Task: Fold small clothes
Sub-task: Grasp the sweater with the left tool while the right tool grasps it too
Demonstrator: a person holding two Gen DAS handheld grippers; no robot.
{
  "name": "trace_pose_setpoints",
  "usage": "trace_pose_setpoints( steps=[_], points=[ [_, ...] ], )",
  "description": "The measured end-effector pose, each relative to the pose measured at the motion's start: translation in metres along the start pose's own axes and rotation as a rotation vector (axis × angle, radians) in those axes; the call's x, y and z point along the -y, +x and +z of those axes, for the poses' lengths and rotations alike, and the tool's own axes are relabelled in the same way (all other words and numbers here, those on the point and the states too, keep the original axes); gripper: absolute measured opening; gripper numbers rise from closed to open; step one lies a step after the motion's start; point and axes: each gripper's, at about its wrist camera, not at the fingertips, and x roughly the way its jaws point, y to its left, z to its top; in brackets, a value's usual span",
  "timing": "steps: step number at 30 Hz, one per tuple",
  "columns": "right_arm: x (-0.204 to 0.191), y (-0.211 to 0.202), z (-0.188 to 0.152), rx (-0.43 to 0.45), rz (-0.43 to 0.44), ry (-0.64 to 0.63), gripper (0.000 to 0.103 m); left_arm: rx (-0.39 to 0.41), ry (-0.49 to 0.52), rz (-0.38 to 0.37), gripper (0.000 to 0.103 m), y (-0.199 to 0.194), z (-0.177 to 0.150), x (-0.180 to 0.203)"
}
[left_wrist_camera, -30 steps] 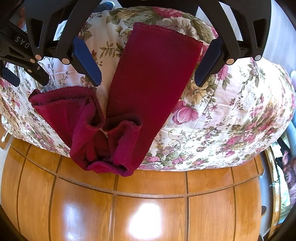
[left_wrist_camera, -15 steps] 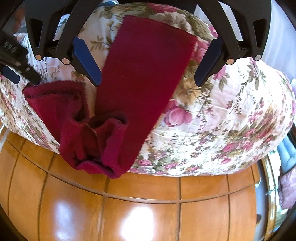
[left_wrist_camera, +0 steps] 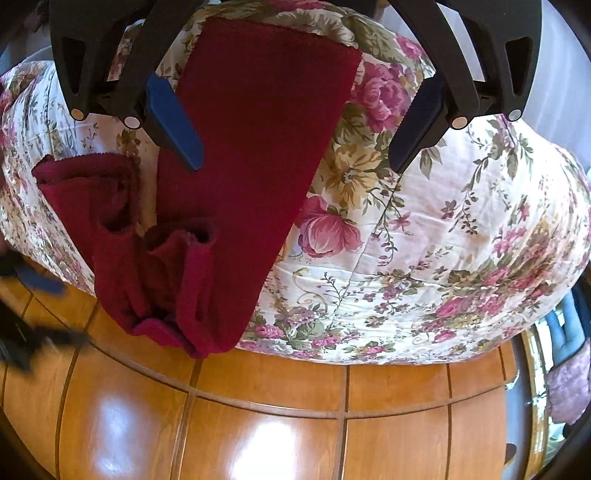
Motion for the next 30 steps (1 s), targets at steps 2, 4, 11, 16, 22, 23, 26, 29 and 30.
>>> trace_pose_setpoints(
  steps=[2, 4, 11, 16, 22, 23, 26, 29, 30],
  points=[
    [-0.017, 0.024, 0.009, -0.040, 0.044, -0.007, 0.082, -0.006, 0.012, -0.007, 0.099, 0.002, -0.001, 0.002],
    [-0.034, 0.058, 0.017, -0.093, 0.057, -0.027, 0.082, -0.014, 0.026, -0.004, 0.099, 0.004, -0.002, 0.004],
    [-0.059, 0.134, 0.018, -0.223, -0.045, -0.197, 0.006, -0.025, 0.075, -0.014, 0.099, 0.007, -0.006, 0.011],
    [-0.030, 0.062, 0.053, -0.025, -0.047, -0.204, 0.006, -0.040, 0.071, -0.027, 0.099, 0.012, -0.001, 0.007],
    [0.067, -0.046, 0.115, 0.242, -0.239, -0.120, 0.006, -0.030, 0.081, -0.007, 0.099, 0.018, 0.009, 0.010],
    [0.088, -0.059, 0.123, 0.271, -0.295, -0.100, 0.006, -0.034, 0.082, -0.004, 0.099, 0.019, 0.010, 0.010],
    [0.166, -0.096, 0.142, 0.316, -0.456, 0.018, 0.006, -0.057, 0.083, 0.013, 0.096, 0.026, 0.014, 0.011],
    [0.242, -0.117, 0.151, 0.313, -0.636, 0.119, 0.006, -0.099, 0.084, 0.016, 0.094, 0.036, 0.015, 0.012],
    [0.269, -0.121, 0.151, 0.301, -0.688, 0.159, 0.006, -0.109, 0.084, 0.016, 0.094, 0.038, 0.014, 0.013]
  ],
)
